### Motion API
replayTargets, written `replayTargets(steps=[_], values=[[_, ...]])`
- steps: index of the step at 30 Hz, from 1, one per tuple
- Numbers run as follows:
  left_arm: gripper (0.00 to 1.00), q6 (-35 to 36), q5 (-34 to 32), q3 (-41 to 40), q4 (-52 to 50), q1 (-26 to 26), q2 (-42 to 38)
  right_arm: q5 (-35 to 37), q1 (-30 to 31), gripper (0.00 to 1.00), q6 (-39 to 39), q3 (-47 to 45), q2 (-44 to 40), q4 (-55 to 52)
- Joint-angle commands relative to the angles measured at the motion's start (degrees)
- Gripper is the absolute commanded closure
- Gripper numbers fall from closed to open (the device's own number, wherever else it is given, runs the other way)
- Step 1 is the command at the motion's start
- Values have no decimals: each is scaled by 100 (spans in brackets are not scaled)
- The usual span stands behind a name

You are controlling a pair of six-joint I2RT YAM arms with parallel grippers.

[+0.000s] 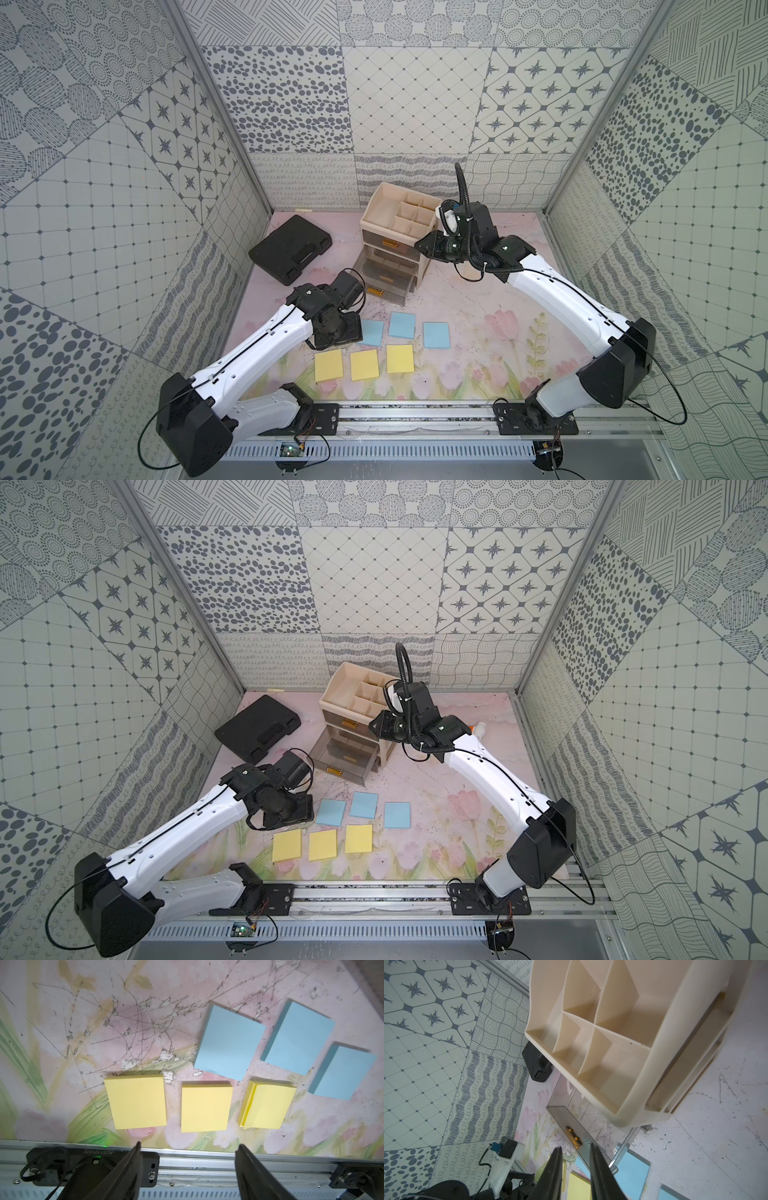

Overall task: Please put the sticky notes in the drawer by color
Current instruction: Pick up the sticky notes from the center of the board.

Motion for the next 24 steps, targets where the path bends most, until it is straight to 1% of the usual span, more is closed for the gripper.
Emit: replayTargets(steps=[1,3,6,9,12,14,17,20,21,24], values=[[26,-891,-250,-295,-673,-450,235,-28,34,73,-248,500,36,33],[26,-1375,-440,-584,-664,-650,170,-96,29,72,-330,695,214,65],[24,-1983,-614,-1195,-422,-727,-67,-186,31,70,-412,969,526,44],[22,-2260,-650,-1582,-254,-718,-212,-276,29,68,-432,1047,685,55],[20,-2370,-621,-1975,38,-712,-528,-241,29,65,-463,949,700,71],[18,-2478,-761,-2205,136,-668,-756,-193,24,60,-476,853,683,99],[17,-2338,-718,-2616,617,-421,-1157,-145,20,54,-481,753,665,109],[15,-2095,-585,-2920,1038,-73,-1577,-123,20,43,-507,713,680,93],[14,-1969,-535,-2971,1134,56,-1684,-113,20,38,-511,722,690,80],[11,-1652,-548,-2920,1156,264,-1719,-69,22,29,-529,757,717,14]])
